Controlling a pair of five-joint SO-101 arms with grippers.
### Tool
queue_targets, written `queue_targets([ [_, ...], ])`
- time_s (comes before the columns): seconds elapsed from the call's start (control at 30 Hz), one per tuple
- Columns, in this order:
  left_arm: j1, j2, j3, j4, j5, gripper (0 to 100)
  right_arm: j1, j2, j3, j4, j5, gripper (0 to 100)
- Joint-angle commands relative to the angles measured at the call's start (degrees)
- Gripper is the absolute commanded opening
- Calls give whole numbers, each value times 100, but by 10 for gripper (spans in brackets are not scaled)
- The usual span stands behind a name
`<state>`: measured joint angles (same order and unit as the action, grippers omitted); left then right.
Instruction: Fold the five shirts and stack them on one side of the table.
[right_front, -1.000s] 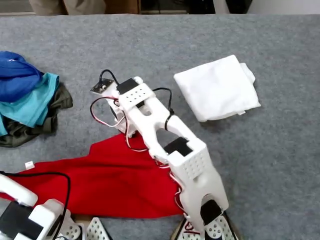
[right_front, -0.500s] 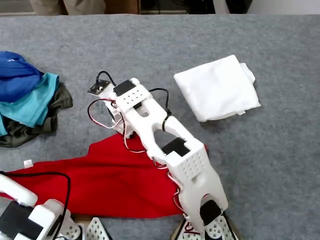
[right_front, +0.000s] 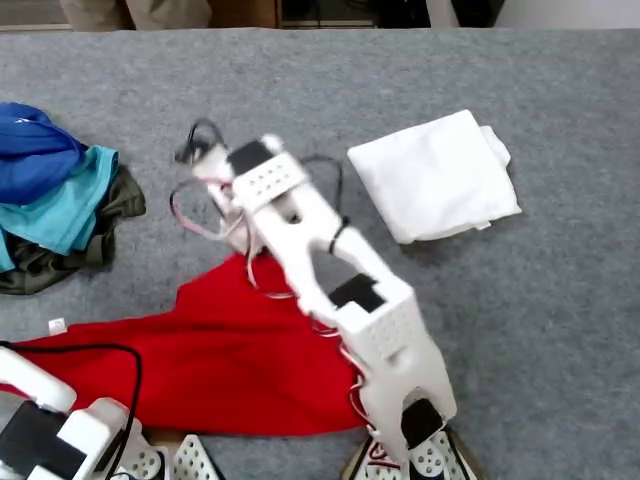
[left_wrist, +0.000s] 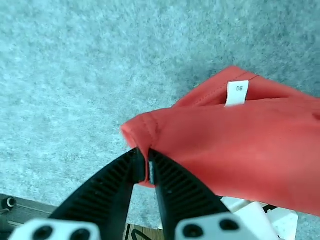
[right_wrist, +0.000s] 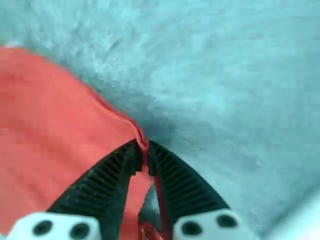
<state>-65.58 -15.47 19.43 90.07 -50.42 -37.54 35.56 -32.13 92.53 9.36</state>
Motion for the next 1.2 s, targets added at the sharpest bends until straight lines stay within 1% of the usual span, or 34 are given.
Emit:
queue_targets([
  [0.0, 114, -84, -703, -35, 185, 19, 338, -945, -1253, 527, -26, 2],
  [0.07, 132, -66, -1160, -70, 475, 19, 497, -1270, -1903, 738, -18, 2],
  [0.17, 378, -22, -1714, -62, 730, 19, 725, -1692, -2809, 923, -62, 1],
  [0.37, 1231, -75, -1960, -70, 1301, 19, 1095, -2387, -4189, 914, -70, 1],
  [0.5, 1820, -31, -1916, -35, 1679, 19, 1262, -2747, -4646, 923, -62, 1],
  [0.67, 2541, -13, -1635, -202, 2207, 19, 1402, -3002, -4637, 958, -26, 1],
  [0.8, 3015, -13, -774, -888, 2558, 20, 1455, -2985, -3943, 958, -26, 1],
  [0.93, 3288, -13, 457, -2145, 2848, 20, 1499, -2967, -2484, 730, -18, 1],
  [1.07, 3525, -13, 1503, -3332, 2945, 21, 1763, -2914, -936, -123, -18, 1],
  [1.17, 3666, -13, 1934, -3745, 2945, 21, 1903, -2818, 259, -958, -18, 1],
])
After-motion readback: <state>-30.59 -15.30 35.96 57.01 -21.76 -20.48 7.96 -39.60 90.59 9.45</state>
